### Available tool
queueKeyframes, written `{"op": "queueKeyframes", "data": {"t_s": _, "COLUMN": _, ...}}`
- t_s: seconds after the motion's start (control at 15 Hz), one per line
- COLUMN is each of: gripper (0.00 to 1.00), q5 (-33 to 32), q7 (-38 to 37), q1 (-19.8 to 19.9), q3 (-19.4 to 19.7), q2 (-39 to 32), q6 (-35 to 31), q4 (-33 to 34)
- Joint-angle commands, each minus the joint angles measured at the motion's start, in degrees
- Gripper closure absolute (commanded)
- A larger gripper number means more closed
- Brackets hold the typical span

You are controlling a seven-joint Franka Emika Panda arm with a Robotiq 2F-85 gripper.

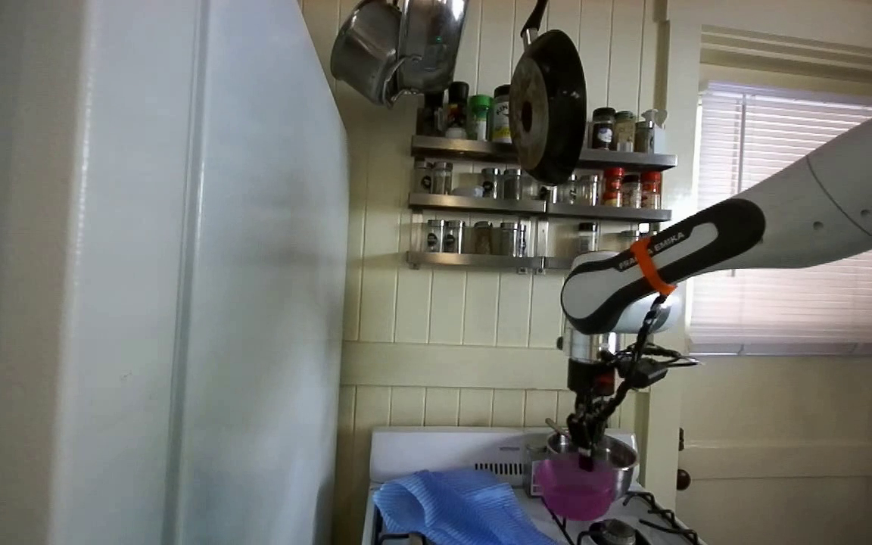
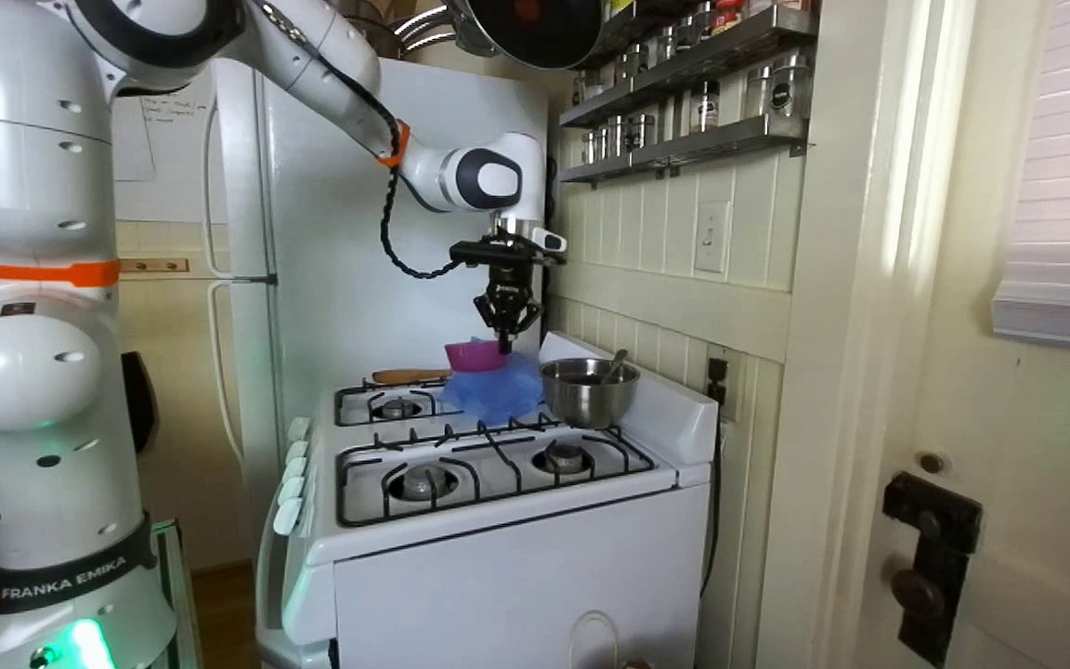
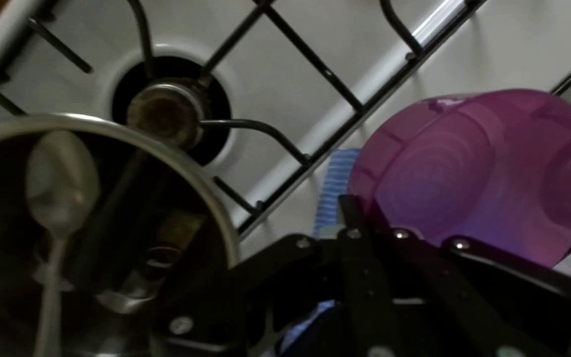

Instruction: Put the purple bowl and silver spoon on the left side of the stovetop.

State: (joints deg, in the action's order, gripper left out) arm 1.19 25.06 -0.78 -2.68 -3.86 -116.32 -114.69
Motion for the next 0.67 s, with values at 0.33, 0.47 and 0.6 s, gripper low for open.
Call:
{"op": "queueKeyframes", "data": {"t_s": 0.33, "gripper": 0.99, "q5": -7.4, "q7": -9.1, "q1": -8.5, "q3": -6.4, "q2": -12.3, "q6": -0.9, "q4": 7.2}}
{"op": "queueKeyframes", "data": {"t_s": 0.47, "gripper": 0.99, "q5": -8.1, "q7": -10.1, "q1": -9.0, "q3": -6.7, "q2": -11.2, "q6": -2.0, "q4": 7.9}}
{"op": "queueKeyframes", "data": {"t_s": 0.6, "gripper": 0.99, "q5": -7.8, "q7": -9.0, "q1": -8.8, "q3": -6.8, "q2": -10.3, "q6": -2.3, "q4": 8.4}}
